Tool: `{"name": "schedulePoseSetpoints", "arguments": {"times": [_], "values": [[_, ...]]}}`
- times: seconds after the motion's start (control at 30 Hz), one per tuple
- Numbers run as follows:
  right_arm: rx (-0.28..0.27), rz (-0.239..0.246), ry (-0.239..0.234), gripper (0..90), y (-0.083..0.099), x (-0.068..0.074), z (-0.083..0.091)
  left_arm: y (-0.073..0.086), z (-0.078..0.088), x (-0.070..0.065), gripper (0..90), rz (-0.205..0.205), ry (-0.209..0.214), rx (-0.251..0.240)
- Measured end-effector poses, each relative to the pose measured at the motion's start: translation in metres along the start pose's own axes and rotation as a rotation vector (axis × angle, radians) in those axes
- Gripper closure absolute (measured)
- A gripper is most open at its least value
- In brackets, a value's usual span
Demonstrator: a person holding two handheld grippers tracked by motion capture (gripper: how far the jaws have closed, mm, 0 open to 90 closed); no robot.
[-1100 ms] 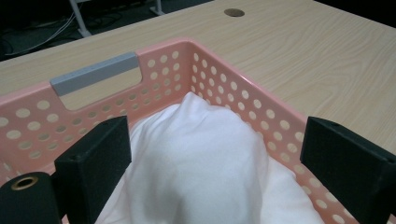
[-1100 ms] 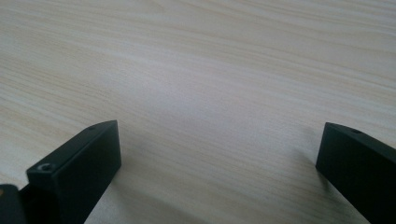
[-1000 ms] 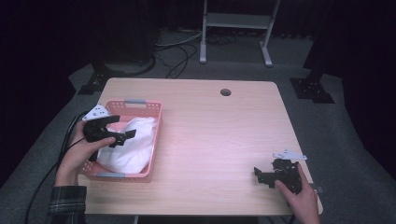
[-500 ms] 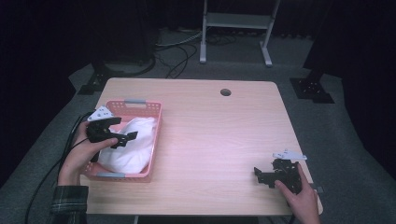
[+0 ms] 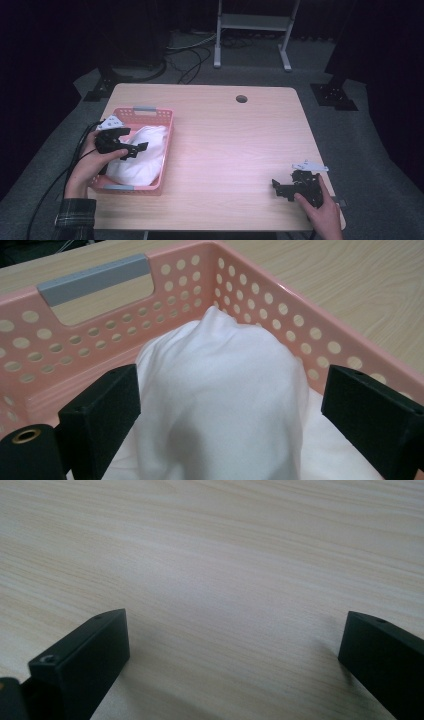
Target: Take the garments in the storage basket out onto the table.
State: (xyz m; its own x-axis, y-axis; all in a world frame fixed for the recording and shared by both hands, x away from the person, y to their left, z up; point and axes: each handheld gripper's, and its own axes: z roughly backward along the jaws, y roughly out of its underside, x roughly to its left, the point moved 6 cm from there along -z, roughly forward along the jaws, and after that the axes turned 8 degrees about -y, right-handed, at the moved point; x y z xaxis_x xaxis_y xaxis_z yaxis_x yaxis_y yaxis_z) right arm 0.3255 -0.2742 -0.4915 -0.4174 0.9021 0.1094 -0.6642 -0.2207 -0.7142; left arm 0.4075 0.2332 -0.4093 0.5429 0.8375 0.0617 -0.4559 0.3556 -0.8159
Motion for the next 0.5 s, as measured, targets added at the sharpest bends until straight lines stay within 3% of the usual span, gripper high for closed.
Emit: {"name": "schedulePoseSetpoints", "arguments": {"times": [0.5], "values": [[0.0, 0.0, 0.0, 0.0, 0.0, 0.0, 0.0, 0.0062, -0.0085, -0.0007, 8.2, -0.01, -0.011, 0.042]]}}
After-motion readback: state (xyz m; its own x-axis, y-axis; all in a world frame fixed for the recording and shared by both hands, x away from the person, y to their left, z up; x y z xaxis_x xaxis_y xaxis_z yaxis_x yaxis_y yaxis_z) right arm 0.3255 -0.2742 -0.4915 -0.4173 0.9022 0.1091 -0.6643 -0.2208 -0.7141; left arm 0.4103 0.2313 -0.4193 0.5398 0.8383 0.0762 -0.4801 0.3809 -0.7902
